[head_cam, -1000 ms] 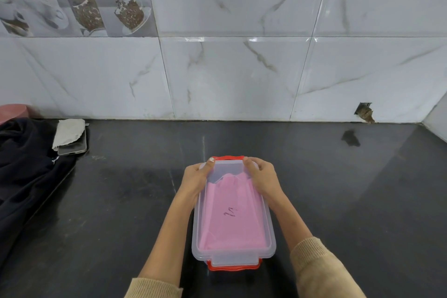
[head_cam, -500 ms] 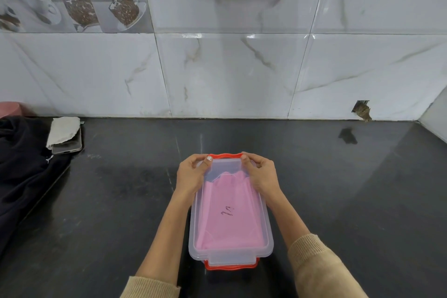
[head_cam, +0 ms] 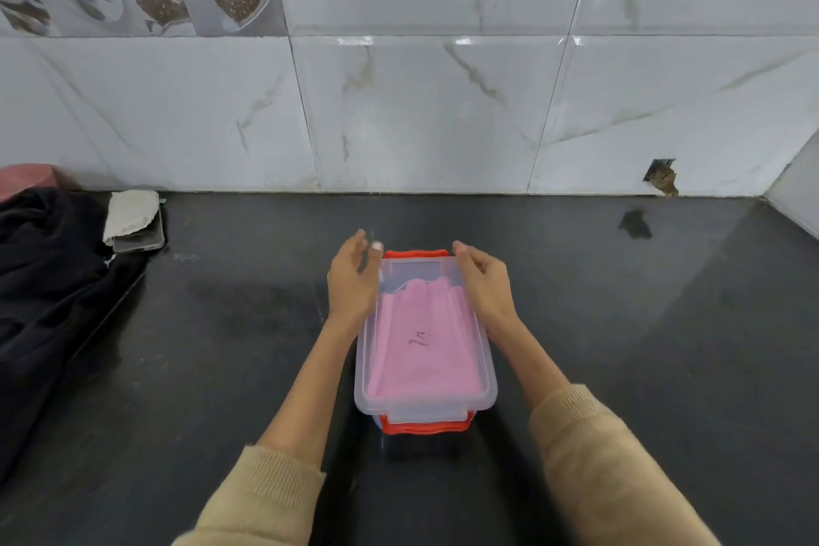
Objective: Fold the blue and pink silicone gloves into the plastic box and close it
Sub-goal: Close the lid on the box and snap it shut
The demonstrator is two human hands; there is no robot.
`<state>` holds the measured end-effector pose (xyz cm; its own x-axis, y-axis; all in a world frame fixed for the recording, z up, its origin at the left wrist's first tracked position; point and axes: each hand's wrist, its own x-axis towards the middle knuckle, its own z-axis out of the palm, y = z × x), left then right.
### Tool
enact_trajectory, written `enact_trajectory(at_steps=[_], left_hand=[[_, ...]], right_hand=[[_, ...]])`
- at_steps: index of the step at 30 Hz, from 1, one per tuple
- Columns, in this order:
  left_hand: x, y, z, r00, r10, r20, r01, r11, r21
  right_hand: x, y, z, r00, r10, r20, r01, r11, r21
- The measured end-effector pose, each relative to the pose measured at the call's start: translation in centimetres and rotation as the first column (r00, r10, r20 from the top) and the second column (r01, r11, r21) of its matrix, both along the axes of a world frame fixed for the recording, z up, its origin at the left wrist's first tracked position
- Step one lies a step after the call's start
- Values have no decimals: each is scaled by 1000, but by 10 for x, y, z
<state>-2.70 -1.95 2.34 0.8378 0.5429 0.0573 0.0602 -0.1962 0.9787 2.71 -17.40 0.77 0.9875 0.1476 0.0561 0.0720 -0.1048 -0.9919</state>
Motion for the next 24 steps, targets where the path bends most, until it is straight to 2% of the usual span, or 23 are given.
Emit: enact_trajectory(at_steps=[2,4,6,7,9,11,14,17,20,24], left_hand=[[-26,-4,2,993,4,118,-9,999,40],[-62,-12,-8,968,-104,226,94,994,58],[-99,-26,-29,940,-245,239,206,962,176],[-113,-32,-41,930,-287,229,223,937,267],[-131,-35,-59,918,-315,240,159,849,505],[-137,-29,-72,874,-385,297,59,690,721],[-132,-13,-83,816,-492,304,-103,393,914],[-125,-1,-89,781,-544,307,-231,205,951],[-122,4,-92,769,-557,315,-293,130,947],[-122,2,-89,761,-560,328,-324,110,940]], right_hand=[[-26,-15,-5,994,91,61,-93,995,31],[-60,-35,-17,971,182,154,-189,981,33],[-93,-54,-33,900,266,346,-244,964,-106],[-105,-62,-41,829,308,466,-218,947,-237],[-118,-73,-54,618,375,691,-60,899,-434],[-117,-78,-57,450,392,803,76,879,-471],[-106,-81,-57,306,412,858,170,864,-475],[-99,-85,-63,227,453,862,213,841,-498],[-95,-88,-68,174,471,865,269,822,-502],[-93,-89,-69,145,483,863,276,818,-504]])
